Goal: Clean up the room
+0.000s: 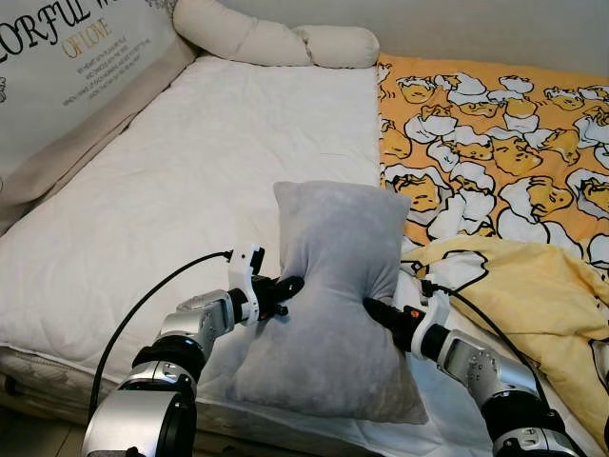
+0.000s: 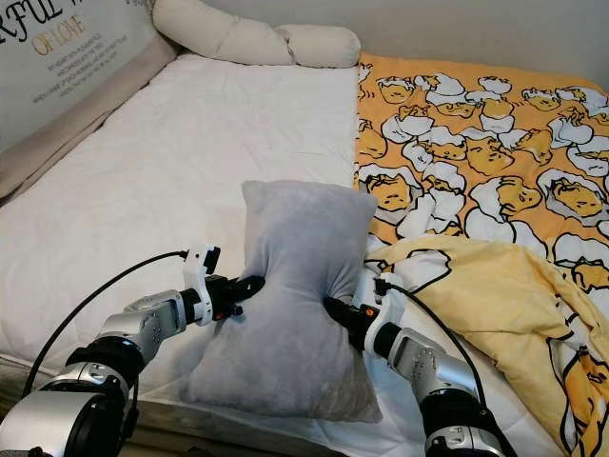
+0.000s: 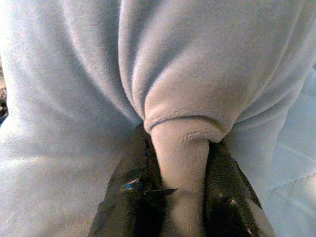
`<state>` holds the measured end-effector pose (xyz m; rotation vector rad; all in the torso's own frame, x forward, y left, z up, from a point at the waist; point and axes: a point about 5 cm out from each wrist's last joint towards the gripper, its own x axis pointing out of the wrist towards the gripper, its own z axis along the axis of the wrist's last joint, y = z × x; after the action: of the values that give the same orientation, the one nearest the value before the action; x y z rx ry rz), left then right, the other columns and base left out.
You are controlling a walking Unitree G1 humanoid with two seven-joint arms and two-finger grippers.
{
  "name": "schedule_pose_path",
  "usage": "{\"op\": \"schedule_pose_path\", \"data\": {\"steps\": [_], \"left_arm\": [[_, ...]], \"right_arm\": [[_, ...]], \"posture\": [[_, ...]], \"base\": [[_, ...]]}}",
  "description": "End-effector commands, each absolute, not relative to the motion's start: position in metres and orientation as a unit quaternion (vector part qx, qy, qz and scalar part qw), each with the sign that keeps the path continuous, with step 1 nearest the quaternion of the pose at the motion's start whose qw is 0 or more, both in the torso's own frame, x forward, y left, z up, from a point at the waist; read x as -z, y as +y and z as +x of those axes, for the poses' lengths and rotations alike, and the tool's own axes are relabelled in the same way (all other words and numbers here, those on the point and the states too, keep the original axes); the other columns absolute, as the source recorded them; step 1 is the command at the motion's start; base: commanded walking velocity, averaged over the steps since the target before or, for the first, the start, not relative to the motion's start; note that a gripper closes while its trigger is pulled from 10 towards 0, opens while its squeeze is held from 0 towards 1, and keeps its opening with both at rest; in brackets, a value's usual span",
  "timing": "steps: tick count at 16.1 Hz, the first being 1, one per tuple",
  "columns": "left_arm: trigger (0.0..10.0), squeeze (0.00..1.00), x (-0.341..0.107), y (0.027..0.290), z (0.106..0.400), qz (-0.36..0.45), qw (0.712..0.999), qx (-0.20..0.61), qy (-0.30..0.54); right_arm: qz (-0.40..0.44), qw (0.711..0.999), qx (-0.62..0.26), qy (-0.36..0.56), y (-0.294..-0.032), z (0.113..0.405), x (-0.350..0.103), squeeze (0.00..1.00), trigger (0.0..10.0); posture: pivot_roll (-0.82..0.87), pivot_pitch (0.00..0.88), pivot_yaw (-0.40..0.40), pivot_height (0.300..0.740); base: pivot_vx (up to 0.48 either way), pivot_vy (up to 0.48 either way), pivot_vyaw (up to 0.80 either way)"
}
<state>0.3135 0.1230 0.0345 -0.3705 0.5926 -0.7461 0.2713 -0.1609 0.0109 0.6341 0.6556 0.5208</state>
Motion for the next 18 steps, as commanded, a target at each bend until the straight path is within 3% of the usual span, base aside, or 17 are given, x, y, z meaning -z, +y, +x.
{"op": "schedule_pose_path", "data": {"steps": [1,12,18], "left_arm": [[0.0,0.00,-0.025,0.118,0.306,-0.165,0.860,0.366,0.315],[0.0,0.00,-0.033,0.116,0.311,-0.132,0.860,0.392,0.300],[0.0,0.00,-0.060,0.120,0.324,-0.138,0.873,0.405,0.235]], "right_arm": [[0.293,0.858,-0.264,0.329,-0.152,0.271,-0.009,0.00,0.0],[0.310,0.867,-0.254,0.296,-0.151,0.274,-0.012,0.00,0.0],[0.307,0.875,-0.286,0.243,-0.140,0.289,-0.040,0.00,0.0]], "posture": [[-0.12,0.000,-0.017,0.740],[-0.13,0.000,0.019,0.740],[-0.12,0.000,0.004,0.740]], "base": [[0.000,0.000,0.00],[0.000,0.000,0.00],[0.000,0.000,0.00]]}}
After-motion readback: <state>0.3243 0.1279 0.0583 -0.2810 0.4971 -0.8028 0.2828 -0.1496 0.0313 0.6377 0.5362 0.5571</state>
